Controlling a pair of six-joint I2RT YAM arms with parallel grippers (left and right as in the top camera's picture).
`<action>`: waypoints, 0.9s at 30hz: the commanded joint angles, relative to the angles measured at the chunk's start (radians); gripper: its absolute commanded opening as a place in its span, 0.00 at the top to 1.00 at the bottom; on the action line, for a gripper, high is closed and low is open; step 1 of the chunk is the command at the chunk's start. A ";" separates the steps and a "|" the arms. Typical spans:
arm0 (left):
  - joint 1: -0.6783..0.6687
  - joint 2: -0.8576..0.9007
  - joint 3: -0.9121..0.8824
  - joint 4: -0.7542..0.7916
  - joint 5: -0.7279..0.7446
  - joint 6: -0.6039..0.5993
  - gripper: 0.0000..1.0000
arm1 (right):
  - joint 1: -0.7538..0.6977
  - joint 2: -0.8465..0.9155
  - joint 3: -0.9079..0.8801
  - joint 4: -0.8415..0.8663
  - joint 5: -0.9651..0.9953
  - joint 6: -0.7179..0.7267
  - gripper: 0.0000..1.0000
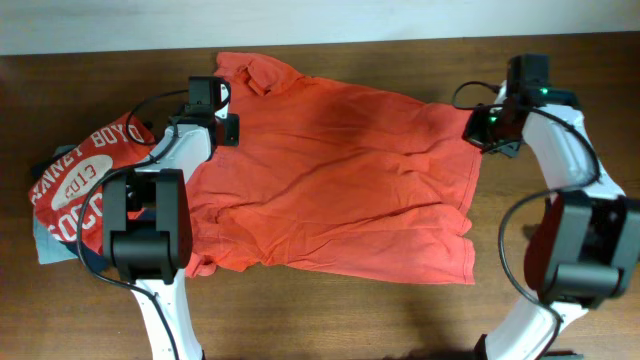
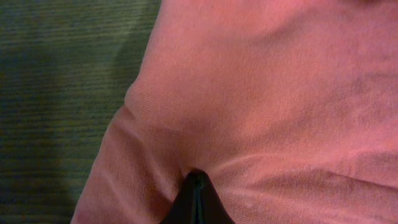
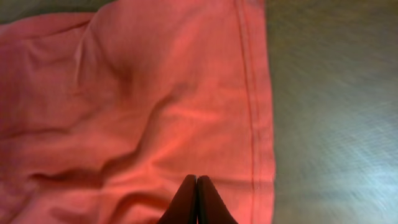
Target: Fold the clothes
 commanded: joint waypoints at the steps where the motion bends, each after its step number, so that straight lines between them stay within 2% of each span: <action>1: -0.013 0.057 -0.028 -0.065 -0.056 -0.028 1.00 | 0.027 0.114 -0.010 0.051 -0.051 -0.014 0.96; 8: -0.046 0.057 -0.028 -0.098 -0.060 -0.029 1.00 | 0.027 0.269 -0.010 0.128 -0.065 0.002 0.96; 15: -0.043 0.057 -0.028 -0.105 -0.061 -0.029 1.00 | -0.016 0.292 -0.005 0.096 0.259 0.001 0.96; 17: -0.043 0.057 -0.028 -0.105 -0.063 -0.029 1.00 | -0.040 0.292 0.007 0.096 0.288 0.001 0.96; 27: -0.042 0.057 -0.027 -0.097 -0.071 -0.026 0.99 | -0.129 0.291 0.196 0.045 -0.081 -0.219 0.94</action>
